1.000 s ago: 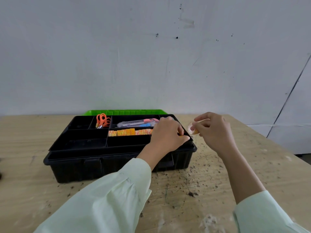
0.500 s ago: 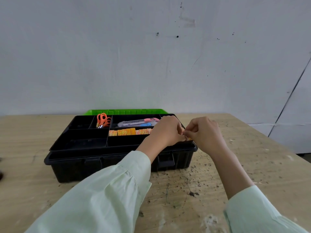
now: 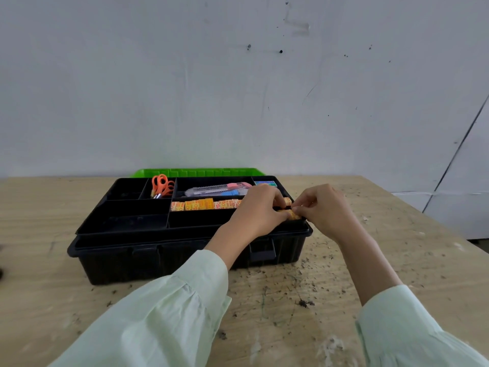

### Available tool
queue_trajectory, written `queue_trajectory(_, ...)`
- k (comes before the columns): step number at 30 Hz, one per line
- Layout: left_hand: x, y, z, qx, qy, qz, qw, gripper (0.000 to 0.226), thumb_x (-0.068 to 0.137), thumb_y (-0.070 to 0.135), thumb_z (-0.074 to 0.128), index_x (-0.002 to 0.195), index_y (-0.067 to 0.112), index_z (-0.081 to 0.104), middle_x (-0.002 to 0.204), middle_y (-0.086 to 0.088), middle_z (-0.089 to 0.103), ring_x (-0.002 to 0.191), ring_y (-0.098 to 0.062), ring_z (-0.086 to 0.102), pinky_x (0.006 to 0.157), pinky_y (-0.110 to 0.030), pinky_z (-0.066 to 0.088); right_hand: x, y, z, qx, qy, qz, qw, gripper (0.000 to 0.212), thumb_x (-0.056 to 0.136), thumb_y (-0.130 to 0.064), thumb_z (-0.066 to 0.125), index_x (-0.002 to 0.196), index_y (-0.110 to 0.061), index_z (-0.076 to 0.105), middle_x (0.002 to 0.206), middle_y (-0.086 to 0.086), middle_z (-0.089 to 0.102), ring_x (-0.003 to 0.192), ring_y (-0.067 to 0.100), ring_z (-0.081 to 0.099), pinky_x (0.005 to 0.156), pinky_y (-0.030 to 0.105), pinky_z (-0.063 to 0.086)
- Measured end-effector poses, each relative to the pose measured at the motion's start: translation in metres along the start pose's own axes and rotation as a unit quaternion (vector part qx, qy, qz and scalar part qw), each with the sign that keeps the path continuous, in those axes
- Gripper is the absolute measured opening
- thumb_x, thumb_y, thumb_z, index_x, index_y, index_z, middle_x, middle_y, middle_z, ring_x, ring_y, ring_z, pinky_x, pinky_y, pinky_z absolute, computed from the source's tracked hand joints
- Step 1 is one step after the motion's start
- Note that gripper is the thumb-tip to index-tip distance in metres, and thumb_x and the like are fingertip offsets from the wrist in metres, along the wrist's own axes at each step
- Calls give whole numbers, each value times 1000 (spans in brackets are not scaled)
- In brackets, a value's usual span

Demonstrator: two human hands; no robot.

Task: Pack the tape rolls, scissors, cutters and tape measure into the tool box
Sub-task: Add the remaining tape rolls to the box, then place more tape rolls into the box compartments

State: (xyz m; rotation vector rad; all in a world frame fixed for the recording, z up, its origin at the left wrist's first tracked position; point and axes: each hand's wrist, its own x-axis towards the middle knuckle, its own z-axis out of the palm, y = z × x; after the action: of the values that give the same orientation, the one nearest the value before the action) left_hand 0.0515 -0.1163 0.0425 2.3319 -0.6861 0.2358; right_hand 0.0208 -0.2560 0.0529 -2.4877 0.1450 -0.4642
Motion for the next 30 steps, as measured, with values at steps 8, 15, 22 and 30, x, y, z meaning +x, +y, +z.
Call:
queue_trajectory(8, -31, -14, -15, 20, 109, 39, 993, 14, 87, 16, 62, 101, 16, 63, 99, 3, 56, 94, -13, 54, 87, -34, 48, -8, -18, 16, -7, 73, -27, 997, 18, 93, -13, 56, 97, -18, 72, 97, 1, 63, 80, 10, 51, 56, 10, 29)
queue_trajectory(15, -79, -54, -63, 21, 283, 40, 958, 12, 94, 15, 53, 89, 17, 64, 81, 8, 59, 76, -12, 56, 76, -35, 49, -27, -85, 67, 99, 107, -180, 973, 15, 92, -11, 55, 96, -18, 68, 90, -5, 63, 88, 14, 58, 72, 20, 35)
queue_trajectory(22, -133, -105, -113, 46, 363, -28, 930, 11, 92, 13, 56, 85, 14, 64, 74, 6, 60, 64, -9, 56, 57, -17, 42, -51, -154, 116, 119, 21, -250, 961, 23, 92, -16, 56, 115, -19, 60, 108, -5, 61, 106, 14, 53, 81, 21, 40)
queue_trajectory(30, -207, -173, -150, 112, 390, -153, 901, 14, 84, 0, 55, 89, 12, 61, 88, 2, 54, 82, -14, 53, 74, -18, 39, -71, -201, 162, -89, -130, -269, 950, 59, 98, -55, 31, 150, -28, 24, 158, -5, 24, 147, 14, 13, 117, 51, 4)
